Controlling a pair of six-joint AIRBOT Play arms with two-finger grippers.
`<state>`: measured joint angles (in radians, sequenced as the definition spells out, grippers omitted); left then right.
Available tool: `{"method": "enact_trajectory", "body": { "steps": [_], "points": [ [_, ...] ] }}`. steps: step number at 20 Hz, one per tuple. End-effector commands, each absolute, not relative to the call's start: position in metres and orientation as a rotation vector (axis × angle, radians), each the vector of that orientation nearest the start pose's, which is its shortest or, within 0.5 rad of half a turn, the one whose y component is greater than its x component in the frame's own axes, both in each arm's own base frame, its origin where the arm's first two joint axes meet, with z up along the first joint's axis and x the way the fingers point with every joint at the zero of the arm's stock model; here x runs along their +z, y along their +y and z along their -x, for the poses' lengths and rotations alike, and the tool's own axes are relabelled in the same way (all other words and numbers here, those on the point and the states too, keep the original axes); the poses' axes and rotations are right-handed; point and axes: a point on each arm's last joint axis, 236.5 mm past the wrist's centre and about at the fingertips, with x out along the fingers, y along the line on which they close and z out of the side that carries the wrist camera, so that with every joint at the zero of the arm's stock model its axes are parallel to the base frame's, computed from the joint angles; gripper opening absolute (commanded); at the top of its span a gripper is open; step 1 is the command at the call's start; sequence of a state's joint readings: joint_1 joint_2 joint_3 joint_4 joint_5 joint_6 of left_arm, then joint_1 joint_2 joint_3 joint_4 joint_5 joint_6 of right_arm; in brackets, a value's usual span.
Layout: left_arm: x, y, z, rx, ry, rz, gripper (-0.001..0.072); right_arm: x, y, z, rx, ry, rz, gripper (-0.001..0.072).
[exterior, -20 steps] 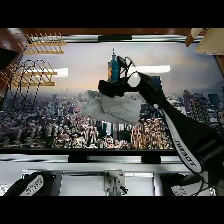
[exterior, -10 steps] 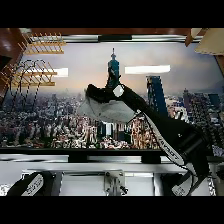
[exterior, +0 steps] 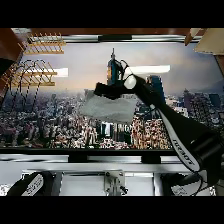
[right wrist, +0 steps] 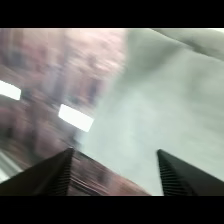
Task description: Fold the shirts.
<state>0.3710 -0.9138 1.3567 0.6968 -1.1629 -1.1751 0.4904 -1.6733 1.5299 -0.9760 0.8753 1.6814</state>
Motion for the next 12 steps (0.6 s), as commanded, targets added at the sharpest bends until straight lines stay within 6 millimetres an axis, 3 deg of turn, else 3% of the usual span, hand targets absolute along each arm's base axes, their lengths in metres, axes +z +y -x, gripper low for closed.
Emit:
{"method": "enact_trajectory", "body": {
  "steps": [1,2,3,4,6,9,12],
  "points": [
    [0.299,-0.034,-0.372,-0.390,0.463,0.339,0.0042,-0.011,0.181,-0.403,0.260,1.447,-0.041,0.0661],
    [0.299,-0.034,-0.372,-0.390,0.463,0.339,0.0043,-0.018,0.148,-0.400,0.196,1.500,-0.034,0.0661],
    [0.299,-0.034,-0.372,-0.390,0.463,0.338,0.0043,-0.025,0.131,-0.396,0.171,1.541,-0.085,0.0661],
    [0.299,-0.034,-0.372,-0.391,0.462,0.337,0.0043,-0.033,0.126,-0.391,0.170,1.575,-0.183,0.0661],
    [0.299,-0.034,-0.372,-0.391,0.462,0.337,0.0042,-0.042,0.154,-0.385,0.290,1.600,-0.430,0.0661],
    [0.299,-0.034,-0.372,-0.390,0.462,0.337,0.0042,-0.076,0.164,-0.374,0.313,1.638,-0.437,0.0661],
    [0.299,-0.034,-0.372,-0.390,0.462,0.337,0.0043,-0.087,0.201,-0.388,0.433,1.582,-0.532,0.0661]
  ]
}}
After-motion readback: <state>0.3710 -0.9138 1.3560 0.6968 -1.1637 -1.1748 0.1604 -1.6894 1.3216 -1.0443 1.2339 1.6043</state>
